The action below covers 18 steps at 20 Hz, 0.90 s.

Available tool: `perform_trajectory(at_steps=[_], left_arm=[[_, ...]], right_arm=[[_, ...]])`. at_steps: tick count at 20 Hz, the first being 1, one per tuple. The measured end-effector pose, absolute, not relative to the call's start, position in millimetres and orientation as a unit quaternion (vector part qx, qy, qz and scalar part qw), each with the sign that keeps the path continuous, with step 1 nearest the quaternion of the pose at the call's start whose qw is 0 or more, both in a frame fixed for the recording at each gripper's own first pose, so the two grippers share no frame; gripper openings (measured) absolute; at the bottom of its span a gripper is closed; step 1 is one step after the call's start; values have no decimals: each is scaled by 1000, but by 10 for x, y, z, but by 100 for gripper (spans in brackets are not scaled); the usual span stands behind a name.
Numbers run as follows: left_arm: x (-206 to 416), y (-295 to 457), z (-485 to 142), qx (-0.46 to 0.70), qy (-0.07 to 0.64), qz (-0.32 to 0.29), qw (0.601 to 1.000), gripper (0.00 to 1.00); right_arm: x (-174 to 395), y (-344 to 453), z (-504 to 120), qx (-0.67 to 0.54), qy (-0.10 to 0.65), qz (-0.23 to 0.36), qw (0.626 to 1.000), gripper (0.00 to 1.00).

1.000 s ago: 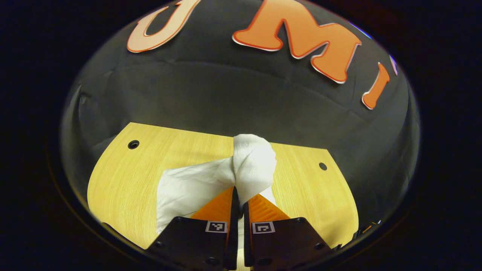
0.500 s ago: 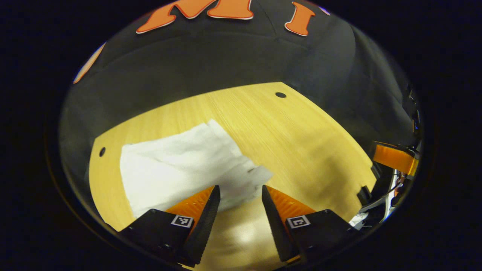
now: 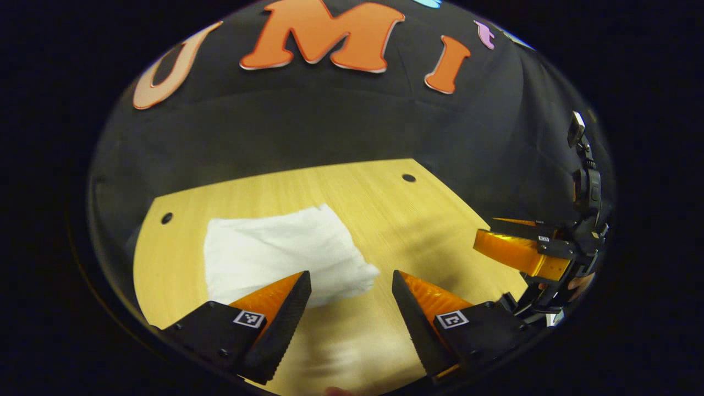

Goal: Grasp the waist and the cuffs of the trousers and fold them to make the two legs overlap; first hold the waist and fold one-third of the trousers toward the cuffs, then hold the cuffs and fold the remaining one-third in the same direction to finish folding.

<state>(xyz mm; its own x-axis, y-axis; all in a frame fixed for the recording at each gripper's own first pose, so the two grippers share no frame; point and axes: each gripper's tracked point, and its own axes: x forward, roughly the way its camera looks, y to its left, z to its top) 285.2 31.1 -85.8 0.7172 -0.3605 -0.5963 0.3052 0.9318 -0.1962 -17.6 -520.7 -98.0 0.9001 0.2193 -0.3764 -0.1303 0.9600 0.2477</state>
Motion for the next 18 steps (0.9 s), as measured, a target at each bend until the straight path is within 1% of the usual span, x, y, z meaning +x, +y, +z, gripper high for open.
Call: perform_trajectory(at_steps=[5, 6, 7, 10, 12, 15, 18], left_arm=[[2751, 1246, -353, -24, 231, -84, 969, 97], [2727, 1409, -207, -25, 205, -69, 976, 99], [2652, 1490, -96, -30, 185, -67, 980, 96], [2430, 1785, 233, -44, 133, -45, 989, 96], [2261, 2016, 441, -26, 88, -23, 996, 97], [2160, 2269, 558, -19, 58, -9, 998, 96], [2102, 2403, 722, -19, 28, -1, 999, 96]], right_arm=[[-118, -4914, -504, 80, 134, 100, 983, 98], [-133, -4848, -426, 65, 116, 109, 985, 98], [-100, -4771, -358, 42, 102, 112, 988, 98], [-91, -4587, -182, -7, 68, 107, 992, 98], [-139, -4467, -17, -19, 41, 112, 993, 99], [-207, -4306, 118, -19, 20, 117, 993, 99], [-328, -4258, 296, -13, -13, 103, 995, 99]])
